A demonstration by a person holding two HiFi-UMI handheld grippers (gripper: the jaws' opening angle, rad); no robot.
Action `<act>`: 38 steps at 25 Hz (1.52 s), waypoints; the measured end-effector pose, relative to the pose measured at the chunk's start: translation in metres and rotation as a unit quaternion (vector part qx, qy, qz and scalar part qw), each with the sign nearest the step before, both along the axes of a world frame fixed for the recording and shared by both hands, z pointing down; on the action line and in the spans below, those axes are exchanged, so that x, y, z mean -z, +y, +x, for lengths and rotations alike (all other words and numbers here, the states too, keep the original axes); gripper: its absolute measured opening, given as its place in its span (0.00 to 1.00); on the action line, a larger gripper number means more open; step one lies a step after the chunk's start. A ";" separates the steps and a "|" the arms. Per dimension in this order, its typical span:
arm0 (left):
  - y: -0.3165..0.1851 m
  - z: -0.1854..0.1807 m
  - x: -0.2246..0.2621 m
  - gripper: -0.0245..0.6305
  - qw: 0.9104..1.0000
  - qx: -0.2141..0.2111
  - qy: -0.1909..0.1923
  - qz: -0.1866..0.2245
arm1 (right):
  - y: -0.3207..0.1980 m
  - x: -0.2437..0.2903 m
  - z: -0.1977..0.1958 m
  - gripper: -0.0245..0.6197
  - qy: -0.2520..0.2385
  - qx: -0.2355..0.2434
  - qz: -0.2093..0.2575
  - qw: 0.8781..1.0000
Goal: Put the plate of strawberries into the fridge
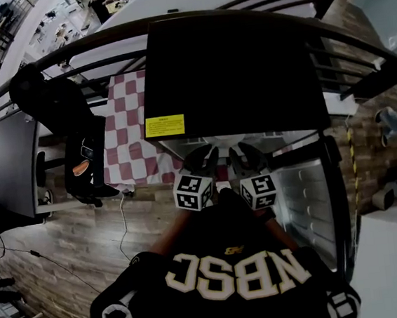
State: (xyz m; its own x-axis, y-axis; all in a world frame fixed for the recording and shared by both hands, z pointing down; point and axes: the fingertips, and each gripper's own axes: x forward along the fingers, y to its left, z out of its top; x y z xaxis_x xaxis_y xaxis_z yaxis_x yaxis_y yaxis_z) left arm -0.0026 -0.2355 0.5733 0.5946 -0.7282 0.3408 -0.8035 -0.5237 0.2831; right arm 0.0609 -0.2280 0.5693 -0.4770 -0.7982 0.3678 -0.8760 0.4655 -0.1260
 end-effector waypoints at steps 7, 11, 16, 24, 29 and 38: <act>-0.016 0.003 0.003 0.15 1.000 0.005 0.001 -0.001 | -0.019 0.004 -0.001 0.23 0.002 0.008 0.000 1.000; -0.024 0.005 0.004 0.15 1.000 0.008 -0.006 -0.003 | -0.029 0.004 0.000 0.23 0.005 0.017 0.003 1.000; -0.036 0.008 0.004 0.15 1.000 0.009 -0.014 -0.007 | -0.042 0.003 -0.001 0.23 0.006 0.025 0.006 1.000; -0.043 0.008 0.000 0.14 1.000 0.010 -0.017 -0.014 | -0.050 0.002 0.002 0.21 0.005 0.024 0.003 1.000; -0.041 0.007 0.003 0.14 1.000 0.012 -0.007 -0.018 | -0.049 0.003 0.001 0.20 0.001 0.020 0.002 1.000; -0.026 0.006 0.027 0.14 0.999 0.010 0.034 0.006 | -0.031 0.025 0.003 0.20 -0.023 0.003 0.021 1.000</act>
